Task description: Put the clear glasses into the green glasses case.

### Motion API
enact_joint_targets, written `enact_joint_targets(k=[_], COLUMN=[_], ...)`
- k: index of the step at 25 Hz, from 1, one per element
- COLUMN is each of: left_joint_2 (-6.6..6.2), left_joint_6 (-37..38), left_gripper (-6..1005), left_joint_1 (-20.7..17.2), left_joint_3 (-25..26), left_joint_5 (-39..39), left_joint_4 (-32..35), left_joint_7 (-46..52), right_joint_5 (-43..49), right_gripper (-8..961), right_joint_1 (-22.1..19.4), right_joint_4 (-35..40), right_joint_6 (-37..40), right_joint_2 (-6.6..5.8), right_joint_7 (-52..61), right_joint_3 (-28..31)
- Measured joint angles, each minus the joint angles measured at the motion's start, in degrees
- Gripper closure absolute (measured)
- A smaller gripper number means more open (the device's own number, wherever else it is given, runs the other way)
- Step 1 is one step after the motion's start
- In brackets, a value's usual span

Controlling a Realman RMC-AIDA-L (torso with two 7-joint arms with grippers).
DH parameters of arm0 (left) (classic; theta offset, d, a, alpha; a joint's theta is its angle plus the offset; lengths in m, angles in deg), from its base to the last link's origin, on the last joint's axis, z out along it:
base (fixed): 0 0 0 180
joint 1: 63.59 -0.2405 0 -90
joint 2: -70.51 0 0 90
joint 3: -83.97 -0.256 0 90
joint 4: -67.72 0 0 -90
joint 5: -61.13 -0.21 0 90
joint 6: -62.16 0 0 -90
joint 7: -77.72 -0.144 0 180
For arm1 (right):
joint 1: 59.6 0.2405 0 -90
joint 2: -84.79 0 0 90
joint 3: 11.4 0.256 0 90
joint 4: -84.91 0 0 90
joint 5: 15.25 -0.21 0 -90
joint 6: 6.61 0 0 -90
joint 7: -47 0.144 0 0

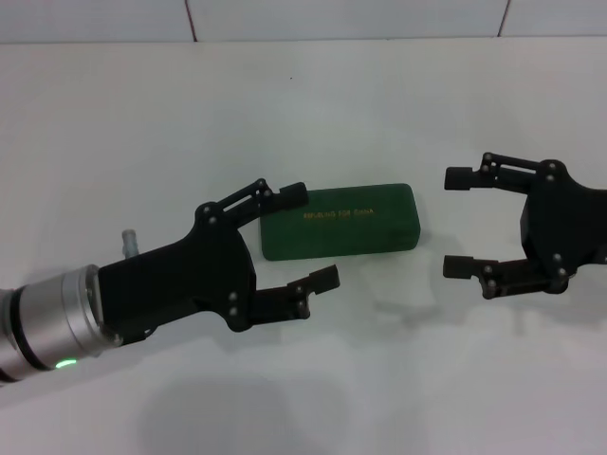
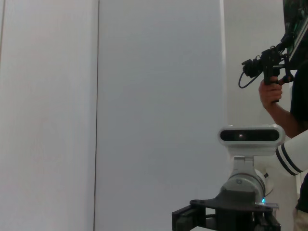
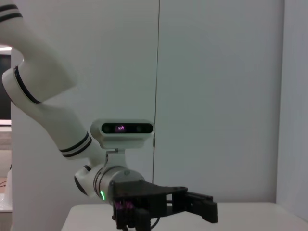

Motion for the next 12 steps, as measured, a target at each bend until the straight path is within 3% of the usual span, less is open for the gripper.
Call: enact_joint_targets(k=[12], left_joint_2=[0.03], left_joint_6=[0.02], left_gripper=[111], left_joint_1=[-0.07], left_joint_3=[0.0], left_joint_5=[-0.12], left_joint_4=[-0.02], left_joint_7=[-0.05], right_joint_5=[0.59], right_gripper=[74], right_joint_1=[-0.14], right_joint_4=[-0.24], right_joint_6=[-0.62], right_joint_2=[0.16], right_joint_7=[-0.06], right_joint_3=[-1.17])
